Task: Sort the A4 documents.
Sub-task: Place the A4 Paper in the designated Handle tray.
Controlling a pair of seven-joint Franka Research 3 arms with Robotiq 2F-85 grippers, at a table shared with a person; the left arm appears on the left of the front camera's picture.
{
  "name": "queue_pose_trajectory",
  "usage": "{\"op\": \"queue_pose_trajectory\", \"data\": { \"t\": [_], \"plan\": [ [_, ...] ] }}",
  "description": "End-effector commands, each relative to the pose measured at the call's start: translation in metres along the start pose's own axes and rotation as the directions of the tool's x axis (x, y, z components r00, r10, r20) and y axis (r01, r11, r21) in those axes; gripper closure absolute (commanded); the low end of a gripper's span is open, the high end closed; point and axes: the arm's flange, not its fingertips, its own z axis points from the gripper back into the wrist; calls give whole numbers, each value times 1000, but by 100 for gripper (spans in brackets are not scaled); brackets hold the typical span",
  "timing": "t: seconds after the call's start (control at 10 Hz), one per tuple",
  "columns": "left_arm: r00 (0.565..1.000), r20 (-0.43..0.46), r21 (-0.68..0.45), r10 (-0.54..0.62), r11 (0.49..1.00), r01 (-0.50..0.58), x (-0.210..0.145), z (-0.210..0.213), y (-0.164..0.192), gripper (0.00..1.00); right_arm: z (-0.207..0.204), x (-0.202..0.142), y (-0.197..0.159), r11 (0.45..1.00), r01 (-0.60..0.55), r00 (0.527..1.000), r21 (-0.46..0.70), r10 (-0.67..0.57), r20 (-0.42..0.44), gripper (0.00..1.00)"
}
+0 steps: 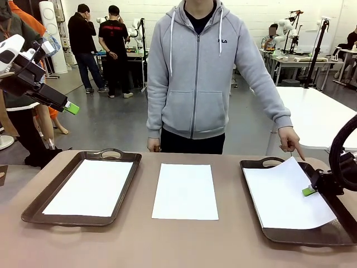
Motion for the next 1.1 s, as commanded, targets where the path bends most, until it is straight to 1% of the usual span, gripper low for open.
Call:
{"op": "queue_pose_trajectory", "data": {
  "t": [0.0,0.3,0.4,0.5,0.6,0.7,0.8,0.9,1.0],
  "plan": [
    [1000,4,-10,-18,1000,18,-1,1,2,0,0,4,5,999,0,1000,-47,0,-10,99],
    [1000,4,-10,-18,1000,18,-1,1,2,0,-1,5,5,997,9,1000,-77,-9,-4,99],
    [1000,4,-10,-18,1000,18,-1,1,2,0,-1,6,6,996,17,1000,-90,-18,-5,83],
    [1000,4,-10,-18,1000,18,-1,1,2,0,0,6,7,995,16,1000,-96,-16,-3,79],
    [1000,4,-10,-18,1000,18,-1,1,2,0,2,6,8,994,15,1000,-107,-15,-1,63],
    [1000,4,-10,-18,1000,18,-1,1,2,0,4,6,8,992,17,1000,-122,-17,1,60],
    [1000,4,-10,-18,1000,18,-1,1,2,0,6,6,9,990,21,1000,-142,-18,25,43],
    [1000,4,-10,-18,1000,18,-1,1,2,0,9,5,9,986,20,999,-164,-15,33,40],
    [1000,4,-10,-18,1000,18,-1,1,2,0,13,3,10,979,20,999,-201,-13,39,24]
  ]
}}
